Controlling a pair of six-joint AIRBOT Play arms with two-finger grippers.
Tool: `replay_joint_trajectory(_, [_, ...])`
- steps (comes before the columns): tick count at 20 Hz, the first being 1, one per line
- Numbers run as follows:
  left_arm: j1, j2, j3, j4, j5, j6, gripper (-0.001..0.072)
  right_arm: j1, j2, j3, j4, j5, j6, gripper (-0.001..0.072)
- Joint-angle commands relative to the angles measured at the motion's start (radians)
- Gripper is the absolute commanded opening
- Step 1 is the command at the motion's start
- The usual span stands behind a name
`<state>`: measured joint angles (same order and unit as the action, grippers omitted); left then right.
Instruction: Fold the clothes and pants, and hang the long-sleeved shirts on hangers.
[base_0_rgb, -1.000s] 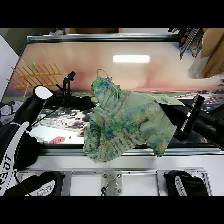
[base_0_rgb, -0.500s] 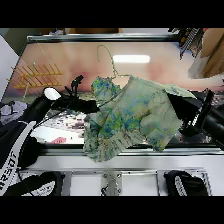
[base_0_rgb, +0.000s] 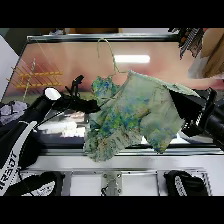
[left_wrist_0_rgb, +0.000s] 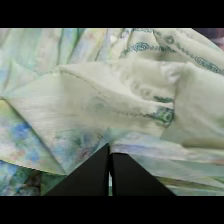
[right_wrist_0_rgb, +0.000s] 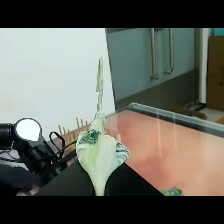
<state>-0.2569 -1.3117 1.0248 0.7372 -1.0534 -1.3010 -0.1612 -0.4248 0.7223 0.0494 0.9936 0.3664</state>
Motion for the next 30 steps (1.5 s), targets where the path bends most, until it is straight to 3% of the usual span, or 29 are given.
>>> replay_joint_trajectory(1, [-0.046,0.001,0.001,-0.007,-0.002,0.007,0.0011,0.001,0.001,0.001,0.001,-0.002,0.000,0.0001])
replay_joint_trajectory(8, [0.014,0.000,0.001,-0.005,0.010,0.007,0.0011,0.001,0.001,0.001,0.042,0.029,0.006,0.0001])
replay_joint_trajectory(10, [0.040,0.000,0.001,-0.004,0.009,0.007,0.0011,0.001,0.001,0.001,0.010,0.035,0.055,0.0001])
replay_joint_trajectory(18, [0.075,0.001,0.005,-0.003,-0.023,0.013,0.0011,0.001,0.001,0.001,-0.121,0.062,0.058,0.0001])
replay_joint_trajectory(30, [0.152,0.068,0.277,0.006,-0.180,0.023,0.0011,0.001,0.000,0.001,-0.171,0.062,0.069,0.0001])
